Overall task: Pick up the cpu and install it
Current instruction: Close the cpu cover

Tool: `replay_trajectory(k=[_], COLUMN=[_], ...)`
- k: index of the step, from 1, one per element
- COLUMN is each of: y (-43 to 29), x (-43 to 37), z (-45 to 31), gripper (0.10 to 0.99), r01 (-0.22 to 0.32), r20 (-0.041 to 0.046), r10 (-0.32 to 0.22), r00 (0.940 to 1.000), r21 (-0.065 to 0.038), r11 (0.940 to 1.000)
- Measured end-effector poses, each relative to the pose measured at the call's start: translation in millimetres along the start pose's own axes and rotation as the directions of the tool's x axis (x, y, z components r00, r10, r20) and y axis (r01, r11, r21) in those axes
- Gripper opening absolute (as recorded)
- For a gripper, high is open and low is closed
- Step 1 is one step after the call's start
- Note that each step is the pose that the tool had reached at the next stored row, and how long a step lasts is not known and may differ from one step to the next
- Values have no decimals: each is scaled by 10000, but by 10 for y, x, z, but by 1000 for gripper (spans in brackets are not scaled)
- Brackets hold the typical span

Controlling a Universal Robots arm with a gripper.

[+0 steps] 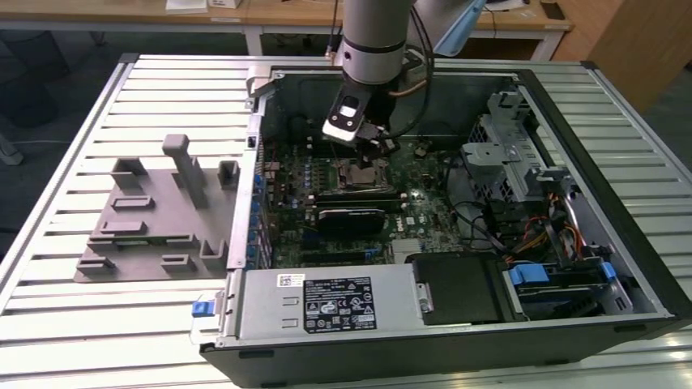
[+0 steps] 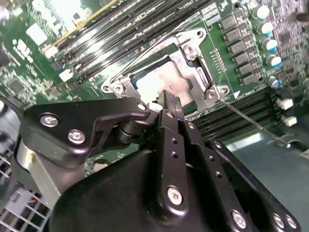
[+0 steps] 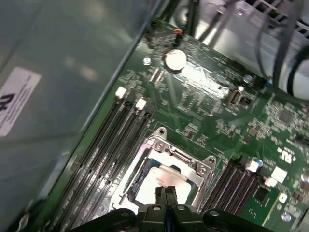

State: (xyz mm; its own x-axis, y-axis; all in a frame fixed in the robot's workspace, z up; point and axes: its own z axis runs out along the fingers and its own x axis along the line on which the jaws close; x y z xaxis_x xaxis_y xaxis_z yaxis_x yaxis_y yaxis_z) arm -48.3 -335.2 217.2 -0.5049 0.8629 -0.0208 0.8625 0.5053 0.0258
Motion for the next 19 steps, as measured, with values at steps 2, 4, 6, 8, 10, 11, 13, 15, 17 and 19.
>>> replay_trajectory(k=[2, 4, 6, 8, 10, 11, 13, 15, 17, 19], y=[0, 0, 0, 0, 0, 0, 0, 0, 0, 0], x=[0, 0, 0, 0, 0, 0, 0, 0, 0, 0], z=[1, 3, 4, 5, 6, 7, 8, 9, 10, 11], gripper=[106, 106, 106, 106, 106, 106, 106, 106, 106, 106], r01=[360, 720, 1094, 1450, 1804, 1982, 2338, 2685, 3030, 3385], r20=[-9, -18, -27, -35, -43, -47, -55, -62, -68, -75], r10=[-360, -720, -1094, -1451, -1804, -1982, -2338, -2686, -3030, -3385], r00=[9994, 9974, 9940, 9894, 9836, 9802, 9723, 9632, 9530, 9409], r21=[-7, -15, -24, -33, -41, -46, -56, -65, -74, -86], r11=[9994, 9974, 9940, 9894, 9836, 9802, 9723, 9632, 9530, 9409])
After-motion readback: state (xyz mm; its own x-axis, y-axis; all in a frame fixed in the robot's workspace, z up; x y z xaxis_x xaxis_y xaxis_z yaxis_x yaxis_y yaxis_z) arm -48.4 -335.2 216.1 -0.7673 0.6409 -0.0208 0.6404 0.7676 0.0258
